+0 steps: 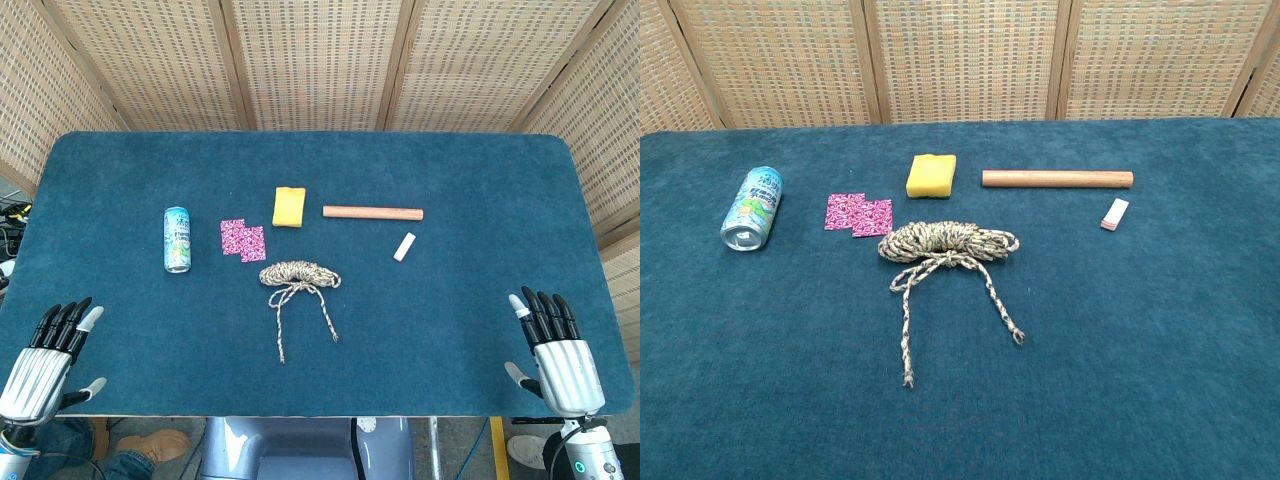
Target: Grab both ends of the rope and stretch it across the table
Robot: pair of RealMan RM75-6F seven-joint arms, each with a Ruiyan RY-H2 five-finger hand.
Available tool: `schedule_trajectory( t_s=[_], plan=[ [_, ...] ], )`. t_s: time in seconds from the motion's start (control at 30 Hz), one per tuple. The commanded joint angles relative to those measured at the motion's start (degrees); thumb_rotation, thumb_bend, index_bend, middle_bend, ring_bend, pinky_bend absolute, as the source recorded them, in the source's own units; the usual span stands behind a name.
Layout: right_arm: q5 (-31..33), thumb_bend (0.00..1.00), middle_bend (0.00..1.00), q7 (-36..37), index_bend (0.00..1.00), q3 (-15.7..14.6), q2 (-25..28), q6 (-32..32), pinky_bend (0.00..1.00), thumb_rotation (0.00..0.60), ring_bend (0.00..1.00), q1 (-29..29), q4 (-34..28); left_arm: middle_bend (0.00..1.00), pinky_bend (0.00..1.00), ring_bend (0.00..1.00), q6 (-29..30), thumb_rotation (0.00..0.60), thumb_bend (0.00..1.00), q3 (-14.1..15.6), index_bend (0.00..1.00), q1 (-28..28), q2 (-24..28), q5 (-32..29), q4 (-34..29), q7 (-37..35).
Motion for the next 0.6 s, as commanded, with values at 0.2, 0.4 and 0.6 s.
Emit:
schedule_trajectory(
  t_s=[0.2, 0.4, 0.6],
  plan=[
    [0.4, 0.00, 0.00, -1.2, 0.03, 0.0, -0.5, -2.1, 0.00, 0.600, 0.00, 1.0, -0.2, 0.00, 0.00, 0.00, 0.4, 0.600, 0.00, 0.2, 0.00, 0.2, 0.2, 0.6, -0.3, 0.2],
    [0.0, 0.00, 0.00, -5.4, 0.04, 0.8, 1.4, -8.2, 0.00, 0.600, 0.00, 5.0, -3.7, 0.00, 0.00, 0.00, -0.4, 0.600, 0.00, 0.2, 0.00, 0.0, -0.4, 0.4, -0.4, 1.7],
    [-1.1, 0.31, 0.00, -8.2, 0.10, 2.1, 4.9, -20.5, 0.00, 0.600, 0.00, 13.4, -9.8, 0.00, 0.00, 0.00, -2.3, 0.600, 0.00, -0.3, 0.00, -0.6, -1.2, -1.2, -0.8, 3.4]
  ],
)
